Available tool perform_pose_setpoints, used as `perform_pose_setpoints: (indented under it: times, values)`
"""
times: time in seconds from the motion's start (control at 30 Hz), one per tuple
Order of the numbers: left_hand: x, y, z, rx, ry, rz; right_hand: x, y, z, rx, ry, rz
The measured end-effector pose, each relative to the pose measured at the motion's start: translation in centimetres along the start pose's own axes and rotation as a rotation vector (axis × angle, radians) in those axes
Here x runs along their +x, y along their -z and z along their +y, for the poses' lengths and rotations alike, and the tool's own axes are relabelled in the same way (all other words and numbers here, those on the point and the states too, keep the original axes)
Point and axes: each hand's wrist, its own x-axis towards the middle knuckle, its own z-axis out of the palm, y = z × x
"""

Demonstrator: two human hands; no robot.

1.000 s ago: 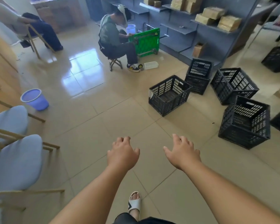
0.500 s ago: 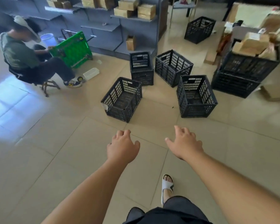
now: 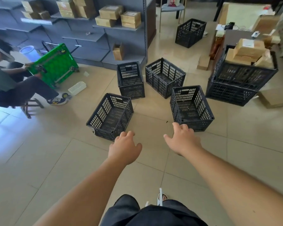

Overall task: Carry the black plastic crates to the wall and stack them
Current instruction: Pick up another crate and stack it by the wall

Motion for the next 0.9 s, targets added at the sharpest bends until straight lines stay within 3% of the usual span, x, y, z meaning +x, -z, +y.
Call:
perform_pose_setpoints:
  times: [0.6, 0.9]
  values:
    - [28.7, 12.7, -2.9, -0.004, -0.053, -0.037, 23.9, 7.5, -12.1, 0.016, -0.203, -0.059]
    - [38.8, 15.9, -2.1, 0.052, -0.066, -0.037, 34.6, 11.2, -13.8, -0.022, -0.191, -0.110]
